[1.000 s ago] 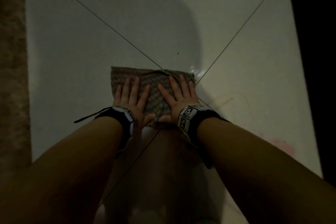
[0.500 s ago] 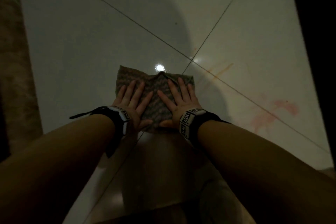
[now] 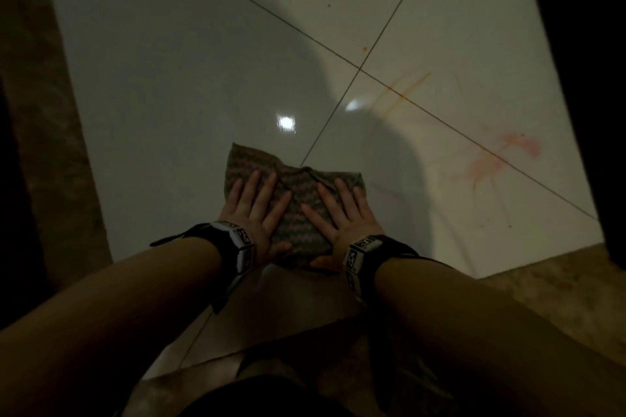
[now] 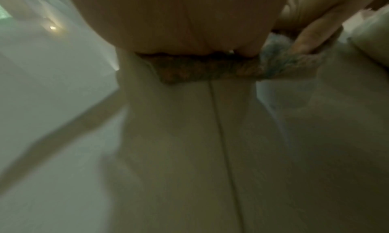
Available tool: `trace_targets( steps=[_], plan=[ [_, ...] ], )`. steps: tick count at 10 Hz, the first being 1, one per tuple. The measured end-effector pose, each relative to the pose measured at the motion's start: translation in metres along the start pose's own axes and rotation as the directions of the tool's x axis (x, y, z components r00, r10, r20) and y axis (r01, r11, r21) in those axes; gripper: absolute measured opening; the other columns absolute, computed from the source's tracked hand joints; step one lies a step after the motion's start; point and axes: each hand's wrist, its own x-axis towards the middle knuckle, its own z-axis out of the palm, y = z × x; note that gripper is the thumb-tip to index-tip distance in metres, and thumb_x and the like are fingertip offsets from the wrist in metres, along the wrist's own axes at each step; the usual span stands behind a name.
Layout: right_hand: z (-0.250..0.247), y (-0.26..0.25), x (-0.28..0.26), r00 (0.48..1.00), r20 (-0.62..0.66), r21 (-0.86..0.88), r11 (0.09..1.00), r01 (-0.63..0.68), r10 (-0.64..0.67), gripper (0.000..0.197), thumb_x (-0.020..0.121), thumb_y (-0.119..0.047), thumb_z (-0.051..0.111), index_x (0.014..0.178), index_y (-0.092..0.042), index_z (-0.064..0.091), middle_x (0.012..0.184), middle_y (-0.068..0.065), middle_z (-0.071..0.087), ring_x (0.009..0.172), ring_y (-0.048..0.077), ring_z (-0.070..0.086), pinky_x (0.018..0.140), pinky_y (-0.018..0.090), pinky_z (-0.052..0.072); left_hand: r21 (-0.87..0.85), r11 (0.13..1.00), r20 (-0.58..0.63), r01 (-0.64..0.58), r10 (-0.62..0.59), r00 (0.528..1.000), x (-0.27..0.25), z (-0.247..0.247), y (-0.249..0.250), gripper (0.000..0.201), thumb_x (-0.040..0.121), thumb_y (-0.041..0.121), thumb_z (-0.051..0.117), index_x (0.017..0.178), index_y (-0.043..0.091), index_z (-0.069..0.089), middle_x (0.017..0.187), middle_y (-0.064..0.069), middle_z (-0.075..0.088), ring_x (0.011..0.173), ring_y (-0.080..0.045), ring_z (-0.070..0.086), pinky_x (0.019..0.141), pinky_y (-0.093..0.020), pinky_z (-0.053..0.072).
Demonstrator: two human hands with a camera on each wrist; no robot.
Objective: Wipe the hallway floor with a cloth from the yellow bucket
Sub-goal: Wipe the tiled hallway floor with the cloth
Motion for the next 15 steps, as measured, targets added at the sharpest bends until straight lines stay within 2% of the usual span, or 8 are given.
trace_targets(
  steps=[3, 5, 6, 8, 11, 13, 14, 15],
  plan=[
    [0.022, -0.027, -0.019, 0.996, 0.027, -0.035, 0.996, -0.080, 0.081, 0.095, 0.082, -0.070, 0.040, 0.147, -0.033, -0.019, 0.156, 0.008, -0.028, 0.142, 0.038, -0.026, 0.113, 0.052, -0.016, 0.094, 0.988, 0.086, 0.119, -0.127, 0.988, -0.026, 0.013, 0.022, 0.089, 0.068, 0.068, 0.013, 0.142, 0.018, 0.017, 0.148, -0.015, 0.006, 0.146, -0.037, 0.004, 0.107, -0.038, -0.034],
    [0.005, -0.029, -0.027, 0.990, -0.104, 0.062, 0.994, -0.089, 0.095, 0.085, 0.087, -0.063, 0.038, 0.150, -0.031, -0.009, 0.158, 0.010, -0.021, 0.145, 0.034, -0.017, 0.117, 0.048, -0.009, 0.130, 0.985, -0.020, 0.110, -0.108, 0.994, -0.027, 0.008, 0.024, 0.087, 0.076, 0.066, 0.020, 0.145, 0.015, 0.038, 0.151, -0.027, 0.032, 0.139, -0.046, 0.029, 0.114, -0.043, -0.002],
    [-0.001, -0.021, -0.025, 0.985, -0.148, 0.084, 0.994, -0.076, 0.088, 0.087, 0.087, -0.063, 0.039, 0.149, -0.030, -0.012, 0.157, 0.010, -0.023, 0.146, 0.034, -0.017, 0.118, 0.045, -0.008, 0.134, 0.973, 0.015, 0.186, -0.190, 0.982, -0.026, -0.002, 0.016, 0.076, 0.093, 0.060, 0.021, 0.152, 0.022, -0.007, 0.160, -0.014, -0.014, 0.148, -0.035, -0.012, 0.117, -0.045, -0.014],
    [0.013, -0.035, -0.017, 0.992, -0.122, 0.027, 1.000, -0.016, 0.019, 0.093, 0.083, -0.069, 0.039, 0.149, -0.030, -0.014, 0.157, 0.012, -0.025, 0.144, 0.036, -0.022, 0.116, 0.048, -0.012, 0.157, 0.971, 0.006, 0.181, -0.184, 0.983, -0.032, 0.008, 0.002, 0.077, 0.092, 0.060, 0.019, 0.140, 0.020, -0.026, 0.157, -0.008, -0.024, 0.147, -0.031, -0.017, 0.109, -0.034, -0.032],
    [0.040, -0.057, -0.026, 0.985, 0.018, -0.139, 0.975, 0.171, -0.170, 0.098, 0.080, -0.070, 0.042, 0.146, -0.033, -0.021, 0.132, 0.006, -0.046, 0.140, 0.037, -0.031, 0.104, 0.049, -0.025, 0.093, 0.990, -0.028, 0.106, -0.103, 0.994, -0.085, 0.070, 0.023, 0.080, 0.078, 0.062, 0.029, 0.143, 0.015, 0.035, 0.155, -0.018, 0.022, 0.145, -0.025, -0.026, 0.118, -0.038, -0.014],
    [0.043, -0.056, -0.028, 0.983, 0.000, -0.184, 0.966, 0.182, -0.185, 0.100, 0.077, -0.074, 0.042, 0.145, -0.036, -0.022, 0.134, 0.003, -0.046, 0.141, 0.035, -0.028, 0.106, 0.050, -0.028, 0.133, 0.967, 0.101, 0.219, -0.233, 0.967, -0.088, 0.075, 0.042, 0.077, 0.075, 0.071, 0.001, 0.132, 0.028, -0.029, 0.128, -0.008, -0.052, 0.103, -0.023, -0.070, 0.085, -0.035, -0.051],
    [0.044, -0.054, -0.030, 0.982, -0.023, -0.179, 0.967, 0.178, -0.185, 0.100, 0.077, -0.075, 0.041, 0.146, -0.036, -0.019, 0.136, 0.003, -0.044, 0.143, 0.034, -0.026, 0.106, 0.048, -0.026, 0.045, 0.975, 0.072, 0.218, -0.221, 0.973, -0.086, 0.073, 0.039, 0.082, 0.084, 0.069, 0.017, 0.140, 0.028, -0.027, 0.132, -0.006, -0.051, 0.097, -0.019, -0.072, 0.086, -0.033, -0.050],
    [0.047, -0.049, -0.034, 0.985, -0.017, -0.155, 0.973, 0.170, -0.175, 0.099, 0.078, -0.074, 0.042, 0.146, -0.035, -0.019, 0.135, 0.002, -0.044, 0.143, 0.033, -0.027, 0.110, 0.049, -0.023, -0.045, 0.985, -0.003, 0.168, -0.168, 0.986, -0.082, 0.070, 0.035, 0.085, 0.072, 0.066, 0.030, 0.144, 0.022, 0.025, 0.160, -0.011, -0.007, 0.139, -0.025, -0.038, 0.115, -0.038, -0.023]
  ],
)
